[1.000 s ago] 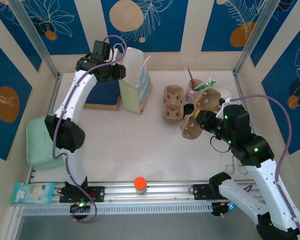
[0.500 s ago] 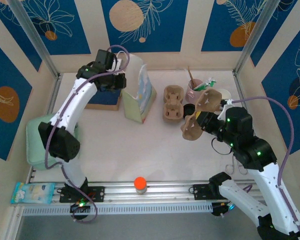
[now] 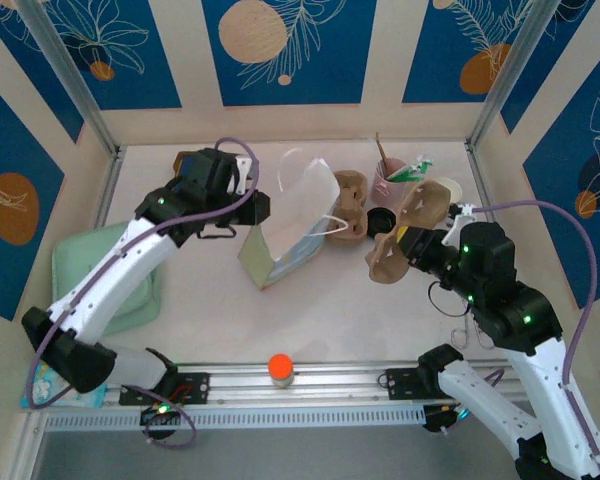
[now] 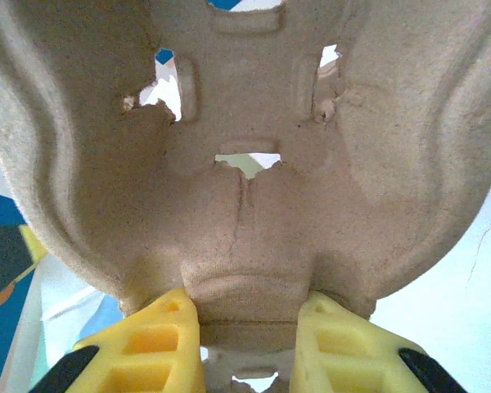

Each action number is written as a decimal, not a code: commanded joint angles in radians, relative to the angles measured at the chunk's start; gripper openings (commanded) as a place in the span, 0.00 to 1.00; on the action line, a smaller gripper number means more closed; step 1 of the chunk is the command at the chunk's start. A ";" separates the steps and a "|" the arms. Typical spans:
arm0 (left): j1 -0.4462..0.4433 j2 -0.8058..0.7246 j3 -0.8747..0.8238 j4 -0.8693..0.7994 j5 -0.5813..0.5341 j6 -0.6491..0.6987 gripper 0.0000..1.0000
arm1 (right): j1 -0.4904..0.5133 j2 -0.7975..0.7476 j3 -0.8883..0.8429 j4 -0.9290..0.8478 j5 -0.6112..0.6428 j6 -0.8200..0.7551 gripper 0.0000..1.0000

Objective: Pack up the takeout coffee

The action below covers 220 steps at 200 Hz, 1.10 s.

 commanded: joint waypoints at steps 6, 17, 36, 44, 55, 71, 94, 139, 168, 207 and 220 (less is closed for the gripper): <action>-0.064 -0.058 -0.091 0.046 -0.020 -0.086 0.30 | 0.005 -0.014 0.007 -0.009 0.013 -0.001 0.18; -0.079 -0.074 -0.121 0.057 -0.017 -0.105 0.31 | 0.005 -0.014 0.011 -0.008 0.013 -0.002 0.18; -0.087 -0.080 -0.120 0.038 -0.026 -0.091 0.40 | 0.005 -0.014 0.015 -0.010 0.013 -0.003 0.18; -0.087 -0.077 -0.093 0.003 -0.070 -0.064 0.45 | 0.005 -0.014 0.015 -0.010 0.011 -0.002 0.18; -0.086 -0.071 -0.039 -0.045 -0.137 -0.018 0.53 | 0.005 -0.014 0.017 -0.010 0.010 -0.001 0.18; -0.084 -0.053 0.041 -0.080 -0.215 0.063 0.63 | 0.005 -0.012 0.020 -0.010 0.008 -0.003 0.18; -0.069 0.015 0.182 -0.136 -0.295 0.185 0.72 | 0.005 -0.009 0.028 -0.013 0.011 -0.005 0.18; 0.023 0.286 0.487 -0.263 -0.140 0.457 0.73 | 0.005 0.005 0.044 -0.014 0.008 -0.012 0.18; 0.028 0.464 0.706 -0.382 -0.143 0.599 0.76 | 0.003 0.010 0.043 -0.011 0.012 -0.014 0.18; 0.031 0.671 1.016 -0.529 -0.273 0.665 0.76 | 0.003 0.015 0.045 -0.016 0.020 -0.025 0.18; 0.031 0.688 1.057 -0.538 -0.269 0.666 0.76 | 0.002 0.015 0.041 -0.015 0.024 -0.027 0.18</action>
